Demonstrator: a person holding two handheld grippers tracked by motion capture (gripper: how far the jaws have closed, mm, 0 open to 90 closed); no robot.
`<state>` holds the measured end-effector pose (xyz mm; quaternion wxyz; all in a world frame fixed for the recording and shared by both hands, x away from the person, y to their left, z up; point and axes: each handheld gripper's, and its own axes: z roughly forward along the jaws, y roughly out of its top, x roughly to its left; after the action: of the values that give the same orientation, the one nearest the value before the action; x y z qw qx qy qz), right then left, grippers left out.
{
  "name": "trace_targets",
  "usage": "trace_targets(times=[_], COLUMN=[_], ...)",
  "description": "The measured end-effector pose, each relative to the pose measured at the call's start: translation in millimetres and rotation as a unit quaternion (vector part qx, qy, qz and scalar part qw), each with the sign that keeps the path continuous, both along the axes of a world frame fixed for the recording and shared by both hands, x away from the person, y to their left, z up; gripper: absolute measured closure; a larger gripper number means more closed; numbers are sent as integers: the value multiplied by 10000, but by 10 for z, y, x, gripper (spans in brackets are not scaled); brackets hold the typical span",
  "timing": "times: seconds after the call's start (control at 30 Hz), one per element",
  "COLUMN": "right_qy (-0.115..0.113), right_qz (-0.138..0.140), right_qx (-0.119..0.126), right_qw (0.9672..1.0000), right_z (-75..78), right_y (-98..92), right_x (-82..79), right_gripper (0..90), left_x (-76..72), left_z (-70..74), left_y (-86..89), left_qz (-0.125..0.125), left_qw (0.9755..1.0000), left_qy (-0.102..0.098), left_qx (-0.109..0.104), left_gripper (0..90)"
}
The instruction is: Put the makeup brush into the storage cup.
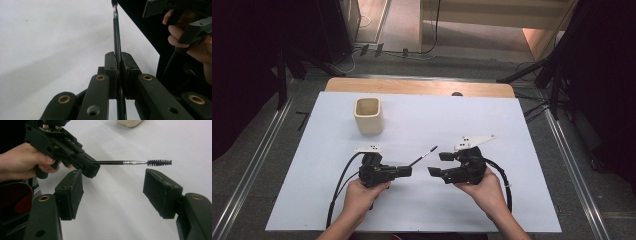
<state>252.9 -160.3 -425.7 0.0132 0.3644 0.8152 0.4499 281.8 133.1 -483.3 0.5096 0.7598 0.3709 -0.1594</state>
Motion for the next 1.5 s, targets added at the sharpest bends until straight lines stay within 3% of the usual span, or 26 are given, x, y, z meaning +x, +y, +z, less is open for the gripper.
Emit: trace_targets(times=[0.1,0.2,0.33,0.67,0.83,0.9,1.03,1.23,1.5], right_qy=[-8,-167,-273,-161,22,85,-61,-160,-159], right_qz=[-54,-67,-126,-261,-454,-517,-596,-861,-1035], right_qx=[55,45,234,502,753,823,778,758,967], right_qw=[10000,9998,9993,9983,9961,9952,9952,9933,9898], right_z=[-30,-45,-78,-188,-193,-187,-180,-177,-163], right_y=[-1,-2,-6,40,52,59,82,124,167], right_x=[-30,-70,-102,-109,-114,-122,-142,-179,-201], right_gripper=[343,349,353,350,344,343,324,256,216], left_x=[-38,-57,-54,-67,-102,-113,-138,-159,-167], left_z=[-6,-9,-37,-81,-92,-99,-100,-106,-114], left_y=[-36,-40,-21,-20,-20,-28,-45,-65,-79], left_qz=[38,99,188,343,483,500,526,599,617], left_qw=[10000,9997,9992,9979,9953,9954,9947,9933,9922], left_qy=[-39,-147,-115,-106,-171,-192,-315,-339,-381], left_qx=[-66,-141,-322,-537,-819,-800,-831,-928,-1010], left_gripper=[850,850,850,849,849,849,849,849,849])
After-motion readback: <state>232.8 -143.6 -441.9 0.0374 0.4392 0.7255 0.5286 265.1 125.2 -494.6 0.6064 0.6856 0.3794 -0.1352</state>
